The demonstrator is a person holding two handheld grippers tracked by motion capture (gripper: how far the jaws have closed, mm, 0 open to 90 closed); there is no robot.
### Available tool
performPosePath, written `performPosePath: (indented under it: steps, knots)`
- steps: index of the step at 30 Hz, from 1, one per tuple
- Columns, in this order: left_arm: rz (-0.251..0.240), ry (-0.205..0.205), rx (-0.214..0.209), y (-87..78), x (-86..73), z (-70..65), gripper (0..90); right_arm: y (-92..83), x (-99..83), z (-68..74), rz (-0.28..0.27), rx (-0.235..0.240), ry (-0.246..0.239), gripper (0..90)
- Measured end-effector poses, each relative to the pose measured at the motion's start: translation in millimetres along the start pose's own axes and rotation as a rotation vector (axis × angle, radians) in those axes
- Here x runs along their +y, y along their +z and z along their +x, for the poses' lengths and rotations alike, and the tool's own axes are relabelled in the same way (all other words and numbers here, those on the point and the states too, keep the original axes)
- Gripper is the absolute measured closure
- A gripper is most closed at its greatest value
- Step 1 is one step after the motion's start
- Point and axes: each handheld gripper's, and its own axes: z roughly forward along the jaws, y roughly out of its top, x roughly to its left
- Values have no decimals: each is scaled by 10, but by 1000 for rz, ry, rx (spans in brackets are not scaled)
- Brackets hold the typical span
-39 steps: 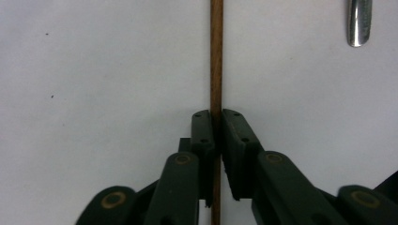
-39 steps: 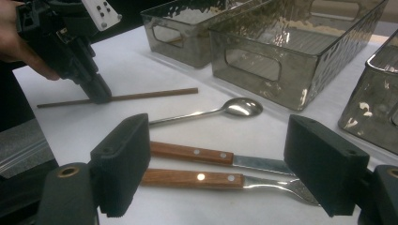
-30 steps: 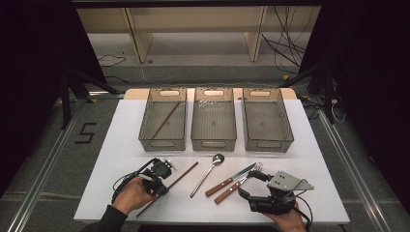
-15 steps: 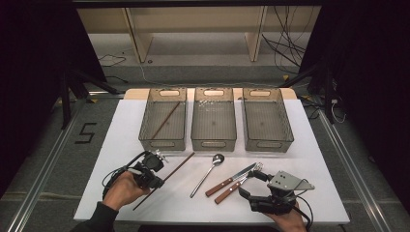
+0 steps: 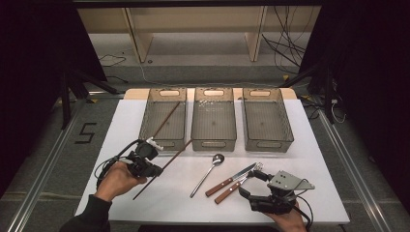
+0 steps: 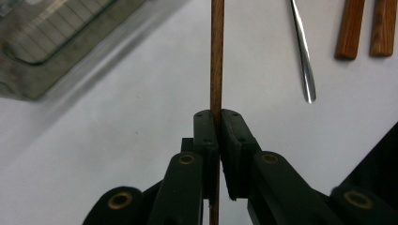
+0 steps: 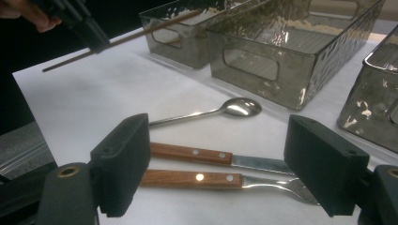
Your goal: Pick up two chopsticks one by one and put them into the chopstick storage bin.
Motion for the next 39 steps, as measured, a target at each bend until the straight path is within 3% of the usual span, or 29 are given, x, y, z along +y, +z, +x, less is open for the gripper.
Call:
performPosePath:
  steps: [10,16,24,31,39]
  knots:
    - [-101,-41,25,-153,285,289,849,-6,1,-1,-1,-1,3,238]
    - [-94,-27,48,-152,484,372,849,-4,1,-5,-3,0,1,238]
    - [-100,-40,49,-190,707,540,850,-9,2,-8,-5,1,4,238]
    - [-155,-72,78,-220,934,721,849,-11,3,-9,-6,3,5,238]
    - [-189,-113,125,-135,1132,942,849,-23,3,-16,-9,4,13,237]
